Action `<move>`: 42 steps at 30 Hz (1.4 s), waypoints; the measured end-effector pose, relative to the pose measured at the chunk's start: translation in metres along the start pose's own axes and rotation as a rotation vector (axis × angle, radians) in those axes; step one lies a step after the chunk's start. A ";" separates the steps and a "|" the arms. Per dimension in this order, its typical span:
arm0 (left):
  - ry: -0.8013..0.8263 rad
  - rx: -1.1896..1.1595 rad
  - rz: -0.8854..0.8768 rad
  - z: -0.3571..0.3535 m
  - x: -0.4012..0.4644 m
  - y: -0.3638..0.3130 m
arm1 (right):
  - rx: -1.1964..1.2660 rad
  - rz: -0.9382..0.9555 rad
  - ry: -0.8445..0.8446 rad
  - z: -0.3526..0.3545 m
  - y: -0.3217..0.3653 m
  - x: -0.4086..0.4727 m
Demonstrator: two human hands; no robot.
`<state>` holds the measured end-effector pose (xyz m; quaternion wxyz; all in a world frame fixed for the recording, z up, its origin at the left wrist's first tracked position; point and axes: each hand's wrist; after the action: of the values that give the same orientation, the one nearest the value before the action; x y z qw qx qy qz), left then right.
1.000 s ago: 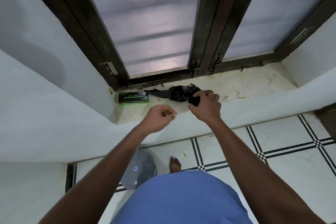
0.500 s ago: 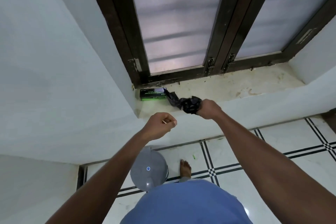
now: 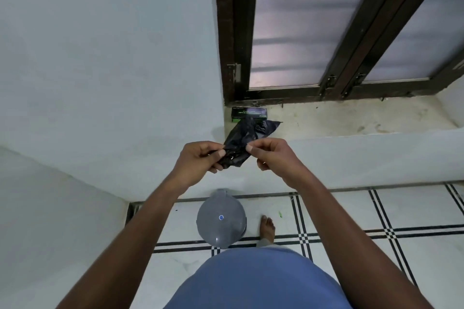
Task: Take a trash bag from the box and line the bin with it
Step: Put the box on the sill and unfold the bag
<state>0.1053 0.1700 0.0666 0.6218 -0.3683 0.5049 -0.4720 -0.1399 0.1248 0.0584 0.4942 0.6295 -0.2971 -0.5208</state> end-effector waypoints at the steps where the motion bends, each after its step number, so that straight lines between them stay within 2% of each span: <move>1: -0.009 0.013 -0.008 0.004 -0.007 0.000 | -0.043 0.027 -0.034 -0.009 0.003 -0.005; 4: -0.106 0.167 -0.075 0.010 -0.021 0.005 | -0.121 0.070 -0.108 -0.028 0.009 -0.015; 6: -0.225 0.265 -0.118 0.017 -0.033 0.009 | -0.076 0.024 -0.155 -0.038 0.009 -0.020; 7: -0.275 0.233 -0.114 0.022 -0.040 0.011 | -0.014 -0.011 -0.196 -0.042 0.009 -0.023; 9: -0.325 -0.005 -0.038 0.037 -0.050 0.015 | 0.178 -0.095 -0.267 -0.045 0.009 -0.030; 12: -0.272 -0.349 0.139 0.052 -0.067 0.019 | 0.388 -0.154 -0.225 -0.051 0.007 -0.046; 15: -0.144 -0.526 0.216 0.052 -0.083 0.026 | 0.365 -0.145 -0.129 -0.065 0.000 -0.065; 17: -0.127 -0.567 0.213 0.047 -0.094 0.029 | 0.350 -0.140 -0.051 -0.075 -0.002 -0.078; 20: -0.055 -0.527 0.193 0.037 -0.109 0.032 | 0.324 -0.075 0.012 -0.086 -0.005 -0.097; 23: 0.045 -0.340 0.164 0.025 -0.124 0.030 | 0.242 -0.039 -0.026 -0.091 -0.010 -0.104; 25: 0.028 -0.242 0.164 0.016 -0.131 0.025 | 0.177 -0.032 -0.037 -0.089 -0.012 -0.106; 30: 0.001 -0.181 0.109 0.001 -0.135 0.016 | 0.176 -0.024 0.081 -0.080 -0.005 -0.113; 34: 0.034 -0.111 0.069 -0.021 -0.133 0.007 | 0.199 -0.006 0.055 -0.072 -0.012 -0.106; 38: -0.049 -0.165 0.091 -0.048 -0.128 0.003 | 0.128 0.020 0.025 -0.046 -0.016 -0.099; 42: -0.188 -0.160 0.108 -0.070 -0.125 -0.001 | 0.108 0.038 0.076 -0.018 -0.018 -0.100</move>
<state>0.0312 0.2908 0.0875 0.6594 -0.4319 0.4995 -0.3594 -0.1537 0.2253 0.0771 0.4801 0.6689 -0.3176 -0.4703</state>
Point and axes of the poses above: each hand's wrist, its own x-axis towards the middle knuckle, its own z-axis out of the back of the hand, y = z × x
